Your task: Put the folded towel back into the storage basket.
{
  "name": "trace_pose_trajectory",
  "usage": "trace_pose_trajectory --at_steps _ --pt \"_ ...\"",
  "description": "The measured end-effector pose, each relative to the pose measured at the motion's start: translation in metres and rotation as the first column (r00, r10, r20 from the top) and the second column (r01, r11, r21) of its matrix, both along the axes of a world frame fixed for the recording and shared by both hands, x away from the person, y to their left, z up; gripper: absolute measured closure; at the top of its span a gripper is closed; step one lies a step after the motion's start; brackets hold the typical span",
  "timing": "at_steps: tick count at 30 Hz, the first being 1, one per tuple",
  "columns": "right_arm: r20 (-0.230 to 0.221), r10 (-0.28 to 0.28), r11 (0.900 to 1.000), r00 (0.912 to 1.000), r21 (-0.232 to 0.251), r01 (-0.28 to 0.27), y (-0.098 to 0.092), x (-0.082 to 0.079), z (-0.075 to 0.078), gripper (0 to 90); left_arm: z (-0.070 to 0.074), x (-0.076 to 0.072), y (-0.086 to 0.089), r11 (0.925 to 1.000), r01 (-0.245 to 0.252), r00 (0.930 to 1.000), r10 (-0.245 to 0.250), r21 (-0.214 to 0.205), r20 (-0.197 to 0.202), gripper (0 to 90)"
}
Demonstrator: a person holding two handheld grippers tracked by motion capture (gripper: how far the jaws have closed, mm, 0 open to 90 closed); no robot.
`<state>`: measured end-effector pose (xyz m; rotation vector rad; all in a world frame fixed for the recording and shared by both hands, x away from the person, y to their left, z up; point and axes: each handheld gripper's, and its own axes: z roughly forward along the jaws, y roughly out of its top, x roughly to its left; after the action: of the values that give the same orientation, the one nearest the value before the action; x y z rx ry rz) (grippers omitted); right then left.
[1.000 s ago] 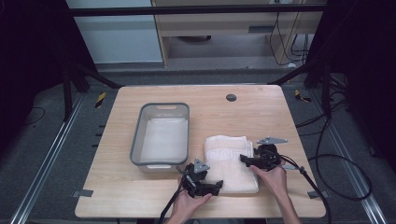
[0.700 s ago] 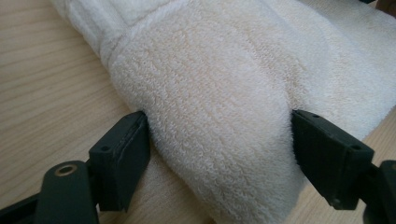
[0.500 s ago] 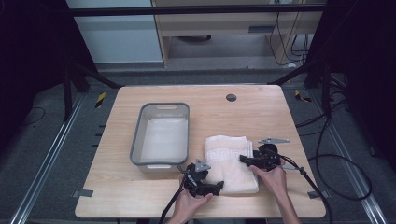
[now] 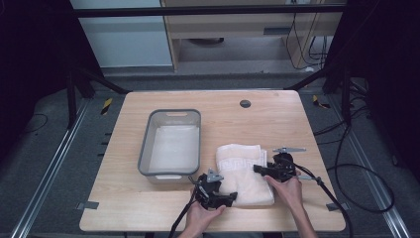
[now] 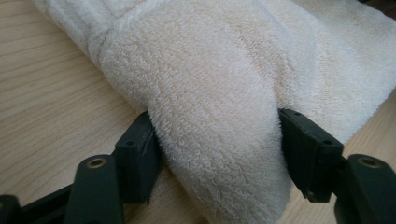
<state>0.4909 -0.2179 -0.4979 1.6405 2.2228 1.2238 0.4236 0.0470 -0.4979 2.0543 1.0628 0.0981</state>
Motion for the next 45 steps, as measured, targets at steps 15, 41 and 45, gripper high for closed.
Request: trace_pose_trajectory --at_steps 15,41,45 --pt "0.000 -0.002 0.9992 1.0000 0.040 0.002 0.001 -0.002 0.007 68.8 0.004 0.000 0.006 0.9991 0.002 0.9999 -0.003 -0.042 -0.011 55.9" --pt "0.167 0.005 0.9952 0.9859 0.095 -0.022 -0.001 -0.022 0.057 69.2 0.040 -0.008 0.019 0.9940 0.022 0.9960 -0.013 -0.107 0.088 60.2" --pt "0.189 0.002 0.9937 0.9820 0.109 -0.023 -0.002 -0.025 0.063 69.2 0.045 -0.009 0.020 0.9942 0.028 0.9943 -0.017 -0.104 0.105 60.2"
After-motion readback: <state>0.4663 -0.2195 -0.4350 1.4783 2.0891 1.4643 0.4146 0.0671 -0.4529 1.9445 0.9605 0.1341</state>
